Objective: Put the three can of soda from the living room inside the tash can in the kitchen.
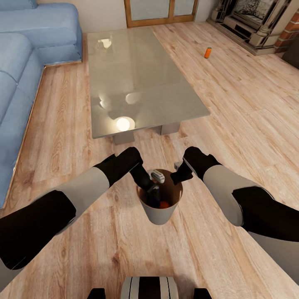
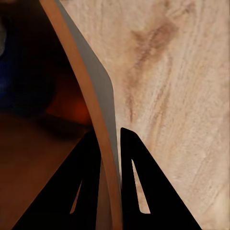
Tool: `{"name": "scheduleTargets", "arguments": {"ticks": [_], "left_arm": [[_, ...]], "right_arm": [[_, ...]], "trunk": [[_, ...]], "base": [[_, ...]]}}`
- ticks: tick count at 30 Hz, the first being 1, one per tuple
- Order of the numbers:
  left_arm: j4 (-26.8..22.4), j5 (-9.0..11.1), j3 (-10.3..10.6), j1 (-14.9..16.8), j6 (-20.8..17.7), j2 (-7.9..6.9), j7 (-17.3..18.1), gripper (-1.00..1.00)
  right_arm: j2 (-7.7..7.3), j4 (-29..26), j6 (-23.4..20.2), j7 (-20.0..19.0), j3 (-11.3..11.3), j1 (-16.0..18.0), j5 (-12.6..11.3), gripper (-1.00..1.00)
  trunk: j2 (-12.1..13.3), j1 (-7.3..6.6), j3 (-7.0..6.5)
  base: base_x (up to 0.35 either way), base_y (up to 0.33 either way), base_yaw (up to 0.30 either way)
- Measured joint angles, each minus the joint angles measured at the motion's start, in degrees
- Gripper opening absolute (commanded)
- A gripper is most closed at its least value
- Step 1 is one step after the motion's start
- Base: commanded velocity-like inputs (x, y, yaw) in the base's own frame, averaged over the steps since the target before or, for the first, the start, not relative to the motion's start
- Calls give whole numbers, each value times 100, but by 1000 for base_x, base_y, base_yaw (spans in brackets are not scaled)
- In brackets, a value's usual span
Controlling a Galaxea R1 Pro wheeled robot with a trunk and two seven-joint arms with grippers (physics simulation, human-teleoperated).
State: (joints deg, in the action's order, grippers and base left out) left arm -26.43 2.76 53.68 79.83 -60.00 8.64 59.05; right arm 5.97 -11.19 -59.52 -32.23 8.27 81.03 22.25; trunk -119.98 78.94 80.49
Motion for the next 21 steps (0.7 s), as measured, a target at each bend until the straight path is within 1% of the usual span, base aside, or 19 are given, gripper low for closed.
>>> {"name": "scheduleTargets", "arguments": {"ticks": [2,4,5,6,7,8,9,10,11,12,13,14,15,16,17,19,20,21], "left_arm": [[-303,46,-27,0,0,-52,34,100],[-459,76,-60,-1,0,-118,41,100],[-603,120,-175,-1,2,-218,45,100],[-679,148,-274,0,1,-281,47,100],[-842,189,-528,-1,4,-409,49,100],[-932,211,-670,-1,1,-474,50,100],[-1117,226,-944,-2,5,-608,52,100],[-1217,238,-1079,-1,2,-695,52,100],[-1611,300,-1536,-5,8,-1039,59,100],[-1712,300,-1663,-2,6,-1195,68,100],[-1805,323,-1771,-2,4,-1306,86,100],[-2060,418,-2051,-2,9,-1643,209,100],[-2142,438,-2136,-2,7,-1830,281,100],[-2281,517,-2250,-2,12,-2103,448,100],[-2342,561,-2296,-2,4,-2267,548,100],[-2486,672,-2425,-2,7,-2823,965,100],[-2504,696,-2466,-2,2,-2950,1077,100],[-2522,716,-2563,-12,7,-3171,1287,100]], "right_arm": [[-5,-1,-10,-3,-18,0,-43,-100],[-7,-2,-14,-5,-29,0,-61,-100],[-7,-4,-12,-4,-29,0,-55,-100],[-8,-5,-10,-3,-26,0,-44,-100],[-8,-6,-8,-2,-20,0,-31,-100],[-8,-6,-5,-1,-16,0,-19,-100],[-9,-7,-4,-1,-14,0,-12,-100],[-9,-7,-4,-1,-17,0,-11,-100],[-13,-7,-6,-3,-24,-4,-20,-100],[-16,-9,-8,-3,-30,-5,-33,-100],[-20,-11,-10,-3,-36,-6,-44,-100],[-29,-13,-14,-5,-39,-7,-57,-100],[-32,-14,-12,-4,-38,-8,-54,-100],[-41,-15,-12,-4,-35,-8,-52,-100],[-47,-16,-9,-3,-30,-8,-39,-100],[-71,-17,-6,-1,-23,-9,-25,-100],[-80,-17,-4,-1,-20,-9,-16,-100],[-122,-17,-13,-3,-36,-8,-52,-100]], "trunk": [[0,0,0],[0,0,0],[0,0,0],[0,0,0],[0,0,0],[0,0,0],[0,0,0],[0,0,0],[0,-1,-1],[0,0,0],[0,0,0],[0,-1,-1],[0,0,0],[0,0,0],[0,0,0],[0,0,0],[0,0,0],[0,0,0]], "base": [[0,0,0],[0,0,0],[0,0,0],[0,0,0],[0,0,0],[0,0,0],[0,0,0],[0,0,0],[0,0,0],[0,0,0],[0,0,0],[0,0,0],[0,0,0],[0,0,0],[0,0,0],[0,0,0],[0,0,0],[0,0,0]]}}
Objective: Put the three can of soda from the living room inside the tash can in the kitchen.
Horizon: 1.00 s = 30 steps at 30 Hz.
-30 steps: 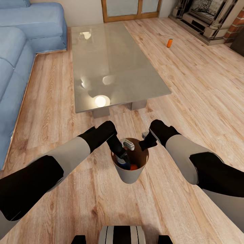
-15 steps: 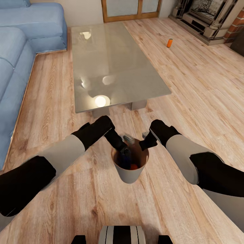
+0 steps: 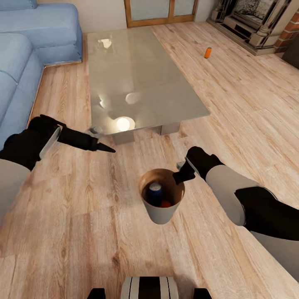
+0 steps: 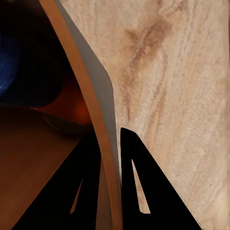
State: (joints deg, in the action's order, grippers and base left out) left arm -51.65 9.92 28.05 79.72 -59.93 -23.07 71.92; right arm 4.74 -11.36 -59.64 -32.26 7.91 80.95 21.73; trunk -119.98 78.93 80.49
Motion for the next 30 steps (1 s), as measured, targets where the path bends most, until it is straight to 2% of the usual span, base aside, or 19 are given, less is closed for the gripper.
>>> {"name": "scheduleTargets", "arguments": {"ticks": [2,3,5,6,8,10,12,14,15,16,17,18,20,22,25,26,27,30], "left_arm": [[-13,23,-133,-42,-5,-224,213,100],[-30,21,-284,-119,-4,-385,375,100],[-53,-11,-532,-362,-5,-567,474,100],[-55,-32,-624,-595,198,-626,265,100],[-58,-28,-664,-796,361,-639,-57,100],[-176,-18,-723,-1175,639,-635,-1020,100],[-341,8,-752,-1367,721,-628,-1537,100],[-778,15,-795,-1911,813,-607,-2352,100],[-886,21,-820,-2088,834,-600,-2533,100],[-1061,22,-931,-2392,885,-583,-2869,100],[-1133,30,-1024,-2543,915,-572,-3037,100],[-1266,26,-1351,-2847,981,-545,-3440,100],[-1336,36,-1583,-3049,1011,-478,-3719,100],[-1367,39,-1675,-3147,1023,-398,-3858,100],[-1445,45,-1810,-3372,1042,-23,-4250,100],[-1464,40,-1821,-3392,1046,47,-4320,100],[-1496,49,-1837,-3420,1048,176,-4437,100],[-1533,19,-1828,-3465,1051,573,-4620,100]], "right_arm": [[-84,-1,-5,-2,-15,0,-30,-100],[-188,-1,-22,-11,-48,-1,-95,-100],[-434,-3,-26,-15,-78,-5,-137,-100],[-646,3,-36,-21,-94,-9,-222,-100],[-857,0,18,1,17,-11,83,-100],[-1256,-1,12,-11,-11,-13,44,-100],[-1437,1,35,-8,65,-16,169,-100],[-1738,-17,-1,-25,-33,-21,-21,-100],[-1808,-28,5,-27,-25,-26,-21,-100],[-1921,-36,-18,-48,-36,-33,-76,-100],[-1981,-46,-2,-47,-26,-35,-40,-100],[-2105,-44,-19,-75,-40,-41,-86,-100],[-2179,-44,10,-77,23,-48,31,-100],[-2206,-44,21,-80,46,-50,73,-100],[-2225,-52,-20,-107,-19,-69,-106,-100],[-2224,-54,-32,-108,-41,-80,-159,-100],[-2224,-55,-36,-108,-52,-111,-190,-100],[-2237,-64,-30,-103,-22,-257,-116,-100]], "trunk": [[0,0,0],[0,0,0],[0,0,0],[0,1,1],[0,1,1],[0,1,1],[0,0,0],[0,0,1],[0,0,0],[0,0,1],[0,0,0],[0,0,1],[0,0,1],[0,1,0],[0,1,1],[0,1,0],[39,-21,-17],[159,-87,-71]], "base": [[0,0,0],[0,0,0],[0,0,0],[0,0,0],[0,0,0],[0,0,0],[0,0,0],[0,0,0],[0,0,0],[0,0,0],[0,0,0],[0,0,0],[0,0,0],[0,0,0],[0,0,0],[0,0,0],[0,0,0],[0,0,0]]}}
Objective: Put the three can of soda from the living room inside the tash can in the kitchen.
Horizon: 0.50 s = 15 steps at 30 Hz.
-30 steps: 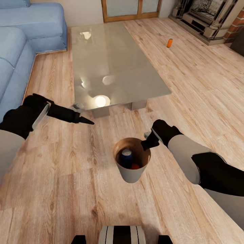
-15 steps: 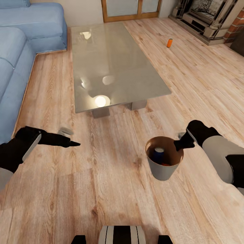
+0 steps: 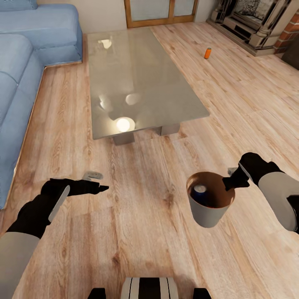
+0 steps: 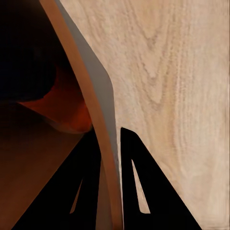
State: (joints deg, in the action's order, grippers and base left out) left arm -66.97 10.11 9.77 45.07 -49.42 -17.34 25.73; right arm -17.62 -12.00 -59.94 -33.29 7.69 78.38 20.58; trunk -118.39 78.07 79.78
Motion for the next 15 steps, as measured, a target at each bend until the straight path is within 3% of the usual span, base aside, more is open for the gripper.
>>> {"name": "scheduleTargets", "arguments": {"ticks": [3,5,8,12,15], "left_arm": [[-18,-55,-12,-6,-75,186,-144,100],[-34,-76,-24,-11,-326,251,-243,100],[-47,-88,-31,-10,-632,292,-306,100],[-45,-99,-36,-10,-812,312,-365,100],[-11,-104,-38,-8,-854,323,-475,100]], "right_arm": [[-7,1,38,13,47,-49,151,-100],[-1,0,23,7,21,-108,84,-100],[18,-4,-2,7,-40,-168,-36,-100],[43,-3,18,19,-108,-255,45,-100],[67,-9,20,47,-292,-389,68,-100]], "trunk": [[120,-66,-54],[201,-110,-90],[321,-176,-144],[481,-264,-216],[602,-329,-269]], "base": [[0,0,0],[0,0,0],[0,0,0],[0,0,0],[0,0,0]]}}
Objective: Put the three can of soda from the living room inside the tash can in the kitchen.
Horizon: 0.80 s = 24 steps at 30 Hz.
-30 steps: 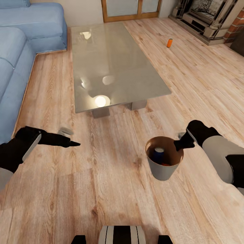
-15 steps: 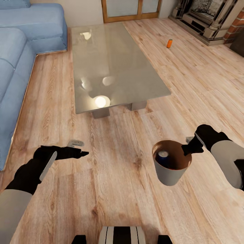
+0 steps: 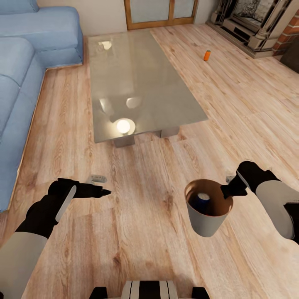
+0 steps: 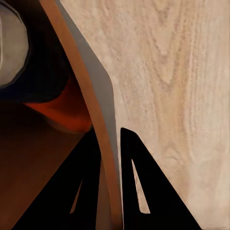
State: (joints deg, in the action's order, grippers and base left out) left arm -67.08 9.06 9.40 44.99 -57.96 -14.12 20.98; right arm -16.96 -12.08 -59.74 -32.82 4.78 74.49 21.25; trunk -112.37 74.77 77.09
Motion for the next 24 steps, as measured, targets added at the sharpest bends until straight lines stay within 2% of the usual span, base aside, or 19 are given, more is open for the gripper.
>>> {"name": "scheduleTargets", "arguments": {"ticks": [4,10,12,15,17,21,23,24], "left_arm": [[-13,15,1,1,-18,5,-249,100],[-30,36,-2,1,-87,5,-303,100],[-36,47,-6,1,-203,2,-310,100],[-40,56,-19,1,-204,-1,-307,100],[-41,58,-26,1,-204,-2,-308,100],[-42,58,-35,1,-204,-3,-308,100],[-42,57,-35,1,-204,-3,-308,100],[-40,53,-35,1,-204,-3,-308,100]], "right_arm": [[51,-11,-24,23,-139,-113,-89,-100],[47,-22,5,38,-117,-154,35,-100],[48,-15,1,38,-124,-163,16,-100],[56,-34,-18,33,-150,-263,-65,-100],[60,-75,26,35,-136,-331,-35,-100],[51,-530,240,48,-127,-699,45,-100],[45,-729,255,43,-138,-827,24,-100],[33,-974,260,33,-158,-1004,-26,-100]], "trunk": [[160,-88,-72],[401,-220,-180],[481,-264,-216],[602,-330,-269],[682,-373,-305],[842,-461,-377],[922,-505,-413],[962,-527,-431]], "base": [[0,0,0],[0,0,0],[0,0,0],[0,0,0],[0,0,0],[0,0,0],[0,0,0],[0,0,0]]}}
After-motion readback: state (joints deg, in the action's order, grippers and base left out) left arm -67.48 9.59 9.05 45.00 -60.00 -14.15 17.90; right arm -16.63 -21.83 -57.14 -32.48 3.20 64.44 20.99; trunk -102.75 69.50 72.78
